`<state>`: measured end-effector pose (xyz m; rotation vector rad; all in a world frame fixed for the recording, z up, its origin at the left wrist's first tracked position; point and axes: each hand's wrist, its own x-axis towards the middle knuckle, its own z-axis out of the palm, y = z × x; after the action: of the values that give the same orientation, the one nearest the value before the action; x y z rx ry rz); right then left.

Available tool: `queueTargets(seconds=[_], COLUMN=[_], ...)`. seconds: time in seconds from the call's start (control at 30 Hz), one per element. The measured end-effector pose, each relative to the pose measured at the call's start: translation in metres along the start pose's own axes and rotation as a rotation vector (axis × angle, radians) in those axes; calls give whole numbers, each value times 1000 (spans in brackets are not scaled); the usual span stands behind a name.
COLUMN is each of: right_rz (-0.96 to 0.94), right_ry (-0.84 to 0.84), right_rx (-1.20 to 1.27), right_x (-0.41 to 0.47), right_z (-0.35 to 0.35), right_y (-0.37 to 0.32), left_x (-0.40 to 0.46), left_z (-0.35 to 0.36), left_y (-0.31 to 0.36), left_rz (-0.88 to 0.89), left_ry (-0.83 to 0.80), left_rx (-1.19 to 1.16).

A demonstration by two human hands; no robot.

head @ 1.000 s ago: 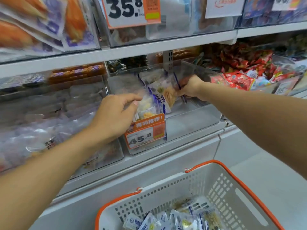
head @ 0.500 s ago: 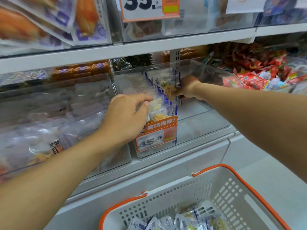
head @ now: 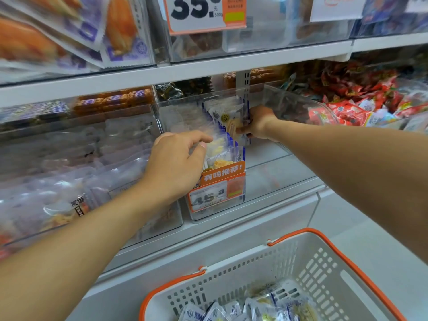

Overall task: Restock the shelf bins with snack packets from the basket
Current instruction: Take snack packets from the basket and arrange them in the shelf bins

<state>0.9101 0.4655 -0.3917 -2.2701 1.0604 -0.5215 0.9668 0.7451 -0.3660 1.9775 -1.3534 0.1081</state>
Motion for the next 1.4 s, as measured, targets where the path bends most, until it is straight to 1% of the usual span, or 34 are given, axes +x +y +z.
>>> queueTargets(seconds=[0.17,0.33,0.4,0.43,0.47,0.53,0.57,0.6,0.63,0.67,0.7,0.73,0.8,0.83,0.87,0.9,0.93,0.97,1.0,1.1,1.23,1.27,1.33,1.4], right_rz=[-12,20,-3,-52,-136,-393,-540,-673,-755,-773,-714,-588,-158,62,216,296,325,331,321,330,313,323,293,248], right_ry=[3,2,47,118,232,528,639,669,611,478,276,8,-568,-771,-888,-915,-892,-859,-833,-850,-783,-791,-860,-985], right_rx=[-169,-154,-143,-130,-129,-185,-167,-108,-67,-72,-127,-239,-500,-554,-575,-562,-545,-532,-543,-539,-538,-506,-430,-386], right_x=[-4,-19,-36,-49,-66,-113,-141,-169,-196,-217,-234,-247,-276,-294,-313,-328,-342,-352,-360,-377,-378,-373,-361,-346], right_z=[-1,-15,-28,-37,-45,-58,-60,-59,-51,-37,-18,3,45,62,76,86,94,102,109,132,138,135,126,111], right_y=[-1,-3,-9,-13,-15,-13,-8,0,16,38,65,97,158,185,210,230,246,258,266,273,265,264,257,246], left_x=[1,0,1,-1,-4,-16,-25,-34,-42,-50,-57,-65,-81,-91,-100,-108,-113,-115,-114,-107,-103,-101,-100,-98], left_z=[-1,-1,-4,-6,-10,-17,-17,-13,-6,2,12,22,41,49,56,62,68,71,73,76,78,79,78,75], left_y=[-1,2,6,10,15,29,37,44,49,52,54,53,51,48,45,44,44,45,46,53,55,55,54,53], left_rz=[15,-17,-54,-43,20,306,464,584,645,658,643,614,503,443,387,343,309,286,276,287,285,284,275,277], left_ry=[-8,-21,-12,-2,24,112,127,98,11,-124,-304,-521,-976,-1174,-1335,-1451,-1514,-1531,-1518,-1431,-1433,-1435,-1443,-1440], left_rx=[8,-19,-133,-195,-213,-128,-92,-81,-98,-111,-78,7,236,353,455,533,572,576,556,495,526,532,521,506])
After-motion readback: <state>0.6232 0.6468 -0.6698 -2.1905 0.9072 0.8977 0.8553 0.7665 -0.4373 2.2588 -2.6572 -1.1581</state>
